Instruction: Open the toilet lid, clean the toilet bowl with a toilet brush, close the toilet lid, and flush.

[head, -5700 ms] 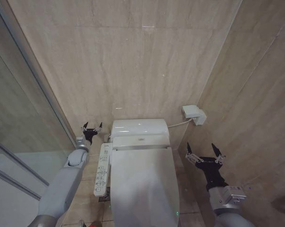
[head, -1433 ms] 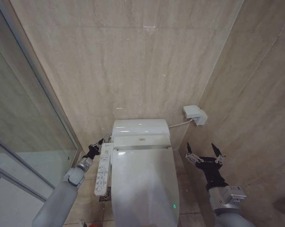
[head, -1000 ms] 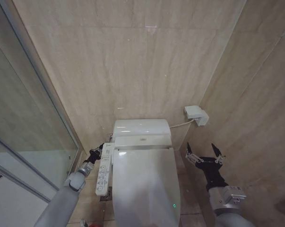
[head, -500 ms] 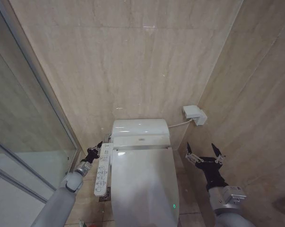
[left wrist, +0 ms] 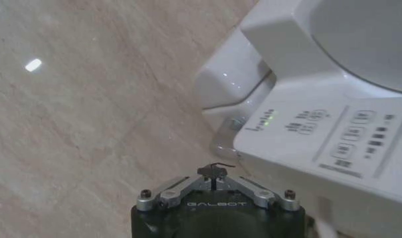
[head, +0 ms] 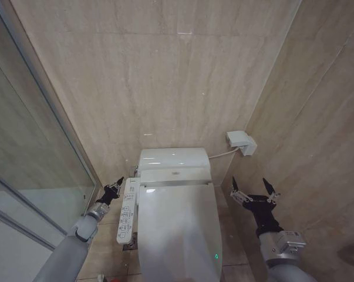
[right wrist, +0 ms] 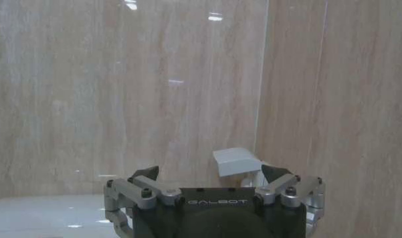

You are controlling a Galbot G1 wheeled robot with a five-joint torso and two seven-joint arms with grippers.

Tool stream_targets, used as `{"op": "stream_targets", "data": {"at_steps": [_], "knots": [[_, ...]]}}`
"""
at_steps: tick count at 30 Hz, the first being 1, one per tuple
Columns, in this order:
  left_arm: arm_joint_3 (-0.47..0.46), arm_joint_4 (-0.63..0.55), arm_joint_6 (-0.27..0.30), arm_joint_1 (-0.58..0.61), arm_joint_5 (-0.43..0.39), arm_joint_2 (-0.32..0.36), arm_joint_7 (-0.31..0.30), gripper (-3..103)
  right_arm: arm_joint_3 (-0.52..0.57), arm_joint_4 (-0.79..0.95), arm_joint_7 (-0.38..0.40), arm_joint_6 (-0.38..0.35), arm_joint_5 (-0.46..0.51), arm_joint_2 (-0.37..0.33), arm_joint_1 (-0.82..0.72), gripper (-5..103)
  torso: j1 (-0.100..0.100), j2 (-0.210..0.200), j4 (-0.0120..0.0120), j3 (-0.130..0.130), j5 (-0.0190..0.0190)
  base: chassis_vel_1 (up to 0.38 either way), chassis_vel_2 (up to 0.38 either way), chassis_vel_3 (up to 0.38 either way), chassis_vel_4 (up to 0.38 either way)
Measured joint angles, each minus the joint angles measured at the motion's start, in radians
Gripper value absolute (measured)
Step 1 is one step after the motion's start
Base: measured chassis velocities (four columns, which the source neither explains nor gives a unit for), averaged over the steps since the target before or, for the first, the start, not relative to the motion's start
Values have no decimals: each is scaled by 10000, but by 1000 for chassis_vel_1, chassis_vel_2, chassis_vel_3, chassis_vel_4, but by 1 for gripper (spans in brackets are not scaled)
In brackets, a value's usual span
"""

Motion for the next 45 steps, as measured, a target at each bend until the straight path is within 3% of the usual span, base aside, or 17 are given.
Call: {"op": "stream_targets", "data": {"at_steps": [25, 45], "knots": [[563, 354, -190, -650, -41, 223, 26, 0, 0, 0, 0, 0, 0, 0, 0, 100, 0, 0, 0, 0, 2, 0, 0, 0, 0], [702, 677, -251, -683, -17, -51, 69, 0, 0, 0, 0, 0, 0, 0, 0, 100, 0, 0, 0, 1, 2, 0, 0, 0, 0]]}}
